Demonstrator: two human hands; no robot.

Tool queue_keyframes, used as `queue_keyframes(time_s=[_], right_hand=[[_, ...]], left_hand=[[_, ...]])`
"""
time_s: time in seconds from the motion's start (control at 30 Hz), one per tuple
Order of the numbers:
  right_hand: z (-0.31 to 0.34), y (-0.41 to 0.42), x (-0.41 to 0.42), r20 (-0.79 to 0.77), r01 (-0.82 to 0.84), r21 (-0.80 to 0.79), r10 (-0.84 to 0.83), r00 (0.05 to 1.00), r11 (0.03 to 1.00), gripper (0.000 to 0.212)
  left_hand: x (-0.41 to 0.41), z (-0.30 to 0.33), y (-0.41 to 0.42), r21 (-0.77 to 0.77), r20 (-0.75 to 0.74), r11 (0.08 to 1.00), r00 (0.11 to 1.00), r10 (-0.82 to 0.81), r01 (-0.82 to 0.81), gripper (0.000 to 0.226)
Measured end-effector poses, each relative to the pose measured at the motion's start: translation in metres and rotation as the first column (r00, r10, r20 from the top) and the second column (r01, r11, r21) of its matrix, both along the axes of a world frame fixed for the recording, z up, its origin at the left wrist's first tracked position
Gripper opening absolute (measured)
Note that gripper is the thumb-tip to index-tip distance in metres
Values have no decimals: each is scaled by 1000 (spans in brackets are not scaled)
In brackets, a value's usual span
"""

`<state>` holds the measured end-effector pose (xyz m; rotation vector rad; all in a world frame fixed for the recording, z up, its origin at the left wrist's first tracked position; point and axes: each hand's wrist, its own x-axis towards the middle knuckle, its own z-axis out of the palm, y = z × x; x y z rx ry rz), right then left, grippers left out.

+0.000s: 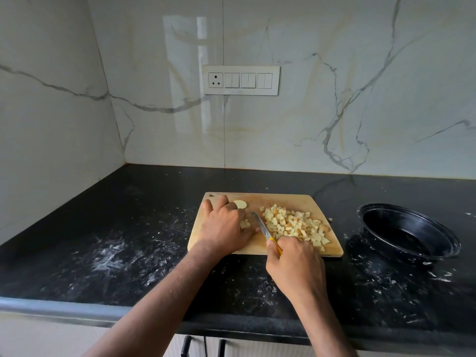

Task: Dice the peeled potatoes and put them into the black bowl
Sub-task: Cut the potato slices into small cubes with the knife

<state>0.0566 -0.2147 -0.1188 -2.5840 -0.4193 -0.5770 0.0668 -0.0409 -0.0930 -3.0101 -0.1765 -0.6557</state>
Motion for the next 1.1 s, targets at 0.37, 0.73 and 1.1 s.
queue_keyframes(time_s=[0.37,0.73,1.1], right_hand=[[3,0,-4,11,11,-21,-11,1000,1000,38],[3,2,-6,34,-44,-75,47,998,996,37],[6,2,-10,51,35,-72,-32,998,997,34]], left_hand=[[2,-3,-3,-185,16,981,999,-51,53,36],[-10,-4,3,-148,14,986,997,79,-76,34],[-9,-7,10,-170,35,974,989,-146,150,33]])
